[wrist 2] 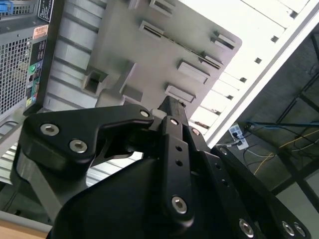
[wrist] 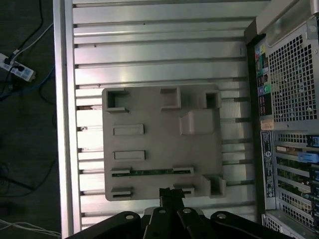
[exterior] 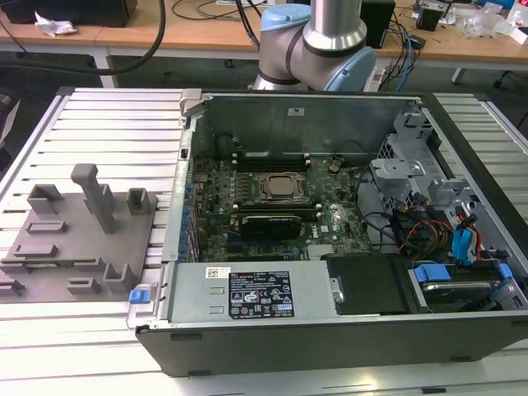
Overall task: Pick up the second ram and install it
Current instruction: 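Pick up the second ram and move it above second insertion slot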
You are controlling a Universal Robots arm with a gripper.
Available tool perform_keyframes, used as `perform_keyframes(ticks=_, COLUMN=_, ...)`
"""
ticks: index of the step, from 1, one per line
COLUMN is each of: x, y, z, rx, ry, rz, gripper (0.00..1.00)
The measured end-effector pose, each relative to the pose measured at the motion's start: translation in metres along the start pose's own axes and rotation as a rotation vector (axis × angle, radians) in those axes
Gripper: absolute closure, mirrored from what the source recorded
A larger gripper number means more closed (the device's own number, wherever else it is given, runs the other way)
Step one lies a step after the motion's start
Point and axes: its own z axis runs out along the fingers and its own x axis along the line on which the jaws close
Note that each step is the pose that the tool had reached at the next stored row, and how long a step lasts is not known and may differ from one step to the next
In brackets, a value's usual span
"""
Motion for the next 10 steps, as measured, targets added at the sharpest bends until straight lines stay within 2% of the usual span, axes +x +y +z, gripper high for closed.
perform_keyframes(ticks=2, x=0.0000, y=0.0000, z=0.0001, rx=-0.0012, ry=0.0020, rz=-0.047, gripper=0.89)
perform_keyframes(ticks=5, x=0.0000, y=0.0000, z=0.0001, rx=-0.0036, ry=0.0065, rz=-0.147, gripper=0.89)
perform_keyframes(ticks=7, x=0.0000, y=0.0000, z=0.0001, rx=-0.0041, ry=0.0077, rz=-0.173, gripper=0.89)
perform_keyframes(ticks=10, x=0.0000, y=0.0000, z=0.0001, rx=-0.0059, ry=0.0111, rz=-0.248, gripper=0.89)
